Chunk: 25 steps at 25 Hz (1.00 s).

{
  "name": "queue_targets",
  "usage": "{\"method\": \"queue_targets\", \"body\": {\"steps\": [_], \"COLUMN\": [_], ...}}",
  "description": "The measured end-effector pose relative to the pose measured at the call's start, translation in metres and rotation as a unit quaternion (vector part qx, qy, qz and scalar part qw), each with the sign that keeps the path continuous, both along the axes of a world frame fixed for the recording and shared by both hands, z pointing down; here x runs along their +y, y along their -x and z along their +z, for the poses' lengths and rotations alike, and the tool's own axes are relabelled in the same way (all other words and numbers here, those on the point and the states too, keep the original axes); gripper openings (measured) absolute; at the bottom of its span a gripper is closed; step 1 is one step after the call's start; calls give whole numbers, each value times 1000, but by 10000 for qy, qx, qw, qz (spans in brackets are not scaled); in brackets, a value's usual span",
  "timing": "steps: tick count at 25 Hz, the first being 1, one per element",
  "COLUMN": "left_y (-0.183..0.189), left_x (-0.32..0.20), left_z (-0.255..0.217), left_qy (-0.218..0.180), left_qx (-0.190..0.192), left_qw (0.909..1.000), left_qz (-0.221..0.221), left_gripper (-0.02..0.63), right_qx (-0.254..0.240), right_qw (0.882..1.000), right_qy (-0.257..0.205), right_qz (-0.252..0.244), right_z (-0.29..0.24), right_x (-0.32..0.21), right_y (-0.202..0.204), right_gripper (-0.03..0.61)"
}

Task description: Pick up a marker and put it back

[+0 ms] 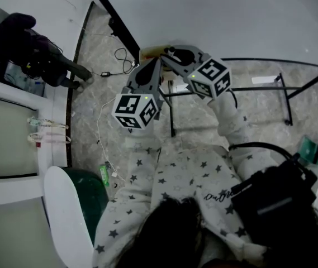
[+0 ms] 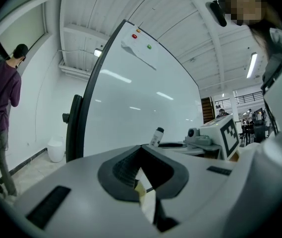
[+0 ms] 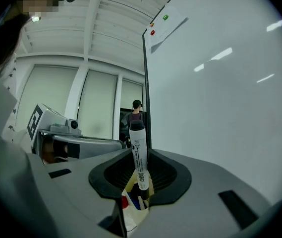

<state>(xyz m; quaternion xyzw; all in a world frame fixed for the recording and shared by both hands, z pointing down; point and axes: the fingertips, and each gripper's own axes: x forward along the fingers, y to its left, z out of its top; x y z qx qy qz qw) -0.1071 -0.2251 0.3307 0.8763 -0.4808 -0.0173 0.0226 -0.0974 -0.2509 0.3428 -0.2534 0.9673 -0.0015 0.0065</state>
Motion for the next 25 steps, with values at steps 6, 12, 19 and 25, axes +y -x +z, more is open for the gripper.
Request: {"method": "queue_targets", "body": {"steps": [6,12,19,25], "left_y": [-1,-1,-2,2], "left_x": [-2,-2,0,1], "left_z": [13,19,31,33], "left_qy": [137,183,281,324], "left_qx": [-21,57,109,94], "left_qw": [9999,9998,9995,9994], "left_qz": [-4,25,6,-51], "left_gripper": [2,2,2,2], "right_qx": [127,178,235,319], "right_qw": [9999,9997,9996,9994], "right_qy": [77,154,156,127], "right_qz": [20,-35,46,96], "right_z": [21,33,42,44], "right_x": [-1,0,0,-1], "right_y": [3,6,3,3], "right_gripper": [84,84,84,84]}}
